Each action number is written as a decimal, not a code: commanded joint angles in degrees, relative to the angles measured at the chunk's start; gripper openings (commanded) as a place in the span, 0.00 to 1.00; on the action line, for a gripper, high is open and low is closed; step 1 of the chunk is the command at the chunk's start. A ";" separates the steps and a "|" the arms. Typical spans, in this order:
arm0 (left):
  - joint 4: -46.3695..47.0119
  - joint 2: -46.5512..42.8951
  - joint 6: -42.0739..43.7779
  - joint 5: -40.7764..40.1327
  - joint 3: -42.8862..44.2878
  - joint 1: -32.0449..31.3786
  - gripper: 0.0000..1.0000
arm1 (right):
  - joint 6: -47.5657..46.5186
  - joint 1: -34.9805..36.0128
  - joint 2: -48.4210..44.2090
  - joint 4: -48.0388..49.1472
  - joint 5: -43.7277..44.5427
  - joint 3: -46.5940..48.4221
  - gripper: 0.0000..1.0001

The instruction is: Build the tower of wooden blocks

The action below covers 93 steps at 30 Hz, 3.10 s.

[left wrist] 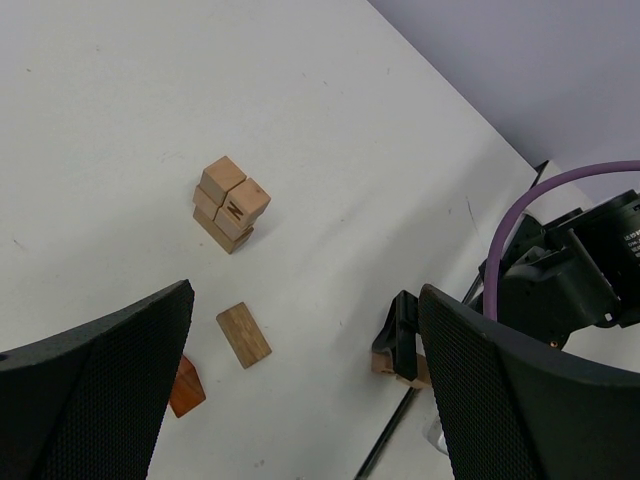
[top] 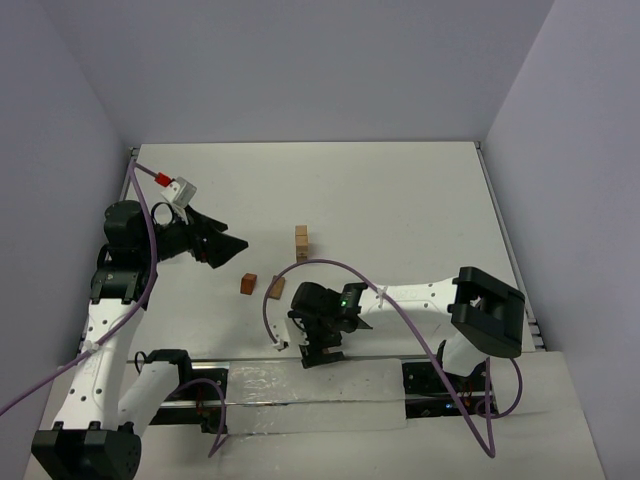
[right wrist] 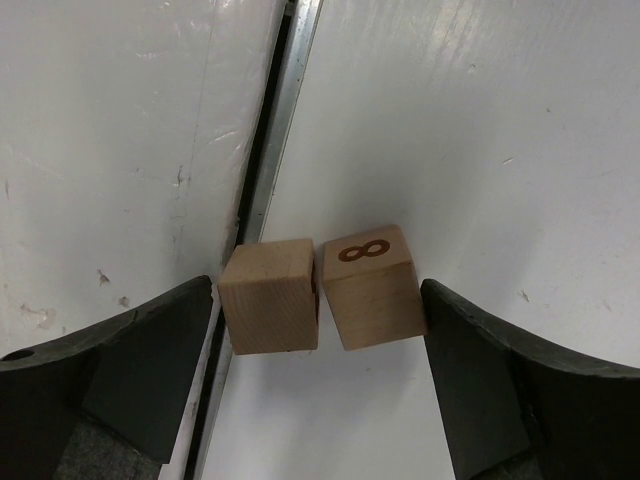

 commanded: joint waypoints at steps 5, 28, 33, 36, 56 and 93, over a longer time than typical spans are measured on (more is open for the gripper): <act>0.79 -0.07 0.93 -0.44 -0.17 0.48 0.99 | 0.57 0.58 -0.05 2.33 0.38 -0.33 0.83; -3.33 2.40 2.99 -1.36 2.08 0.48 0.99 | 1.94 -0.78 -3.08 0.95 0.90 1.04 0.65; -3.62 3.45 2.55 -1.32 2.31 0.43 0.99 | 3.42 -3.02 -3.34 0.06 0.65 2.45 0.63; -2.83 3.35 1.99 -1.35 2.22 0.48 0.99 | 4.88 -4.12 -1.92 0.41 1.84 3.25 0.63; -3.26 3.69 2.67 -1.59 2.40 0.48 0.99 | 11.99 -6.70 6.24 1.05 4.60 7.78 0.91; -3.08 3.89 3.36 -1.41 1.80 0.48 0.99 | -5.66 -9.07 1.97 3.47 -2.11 4.94 0.97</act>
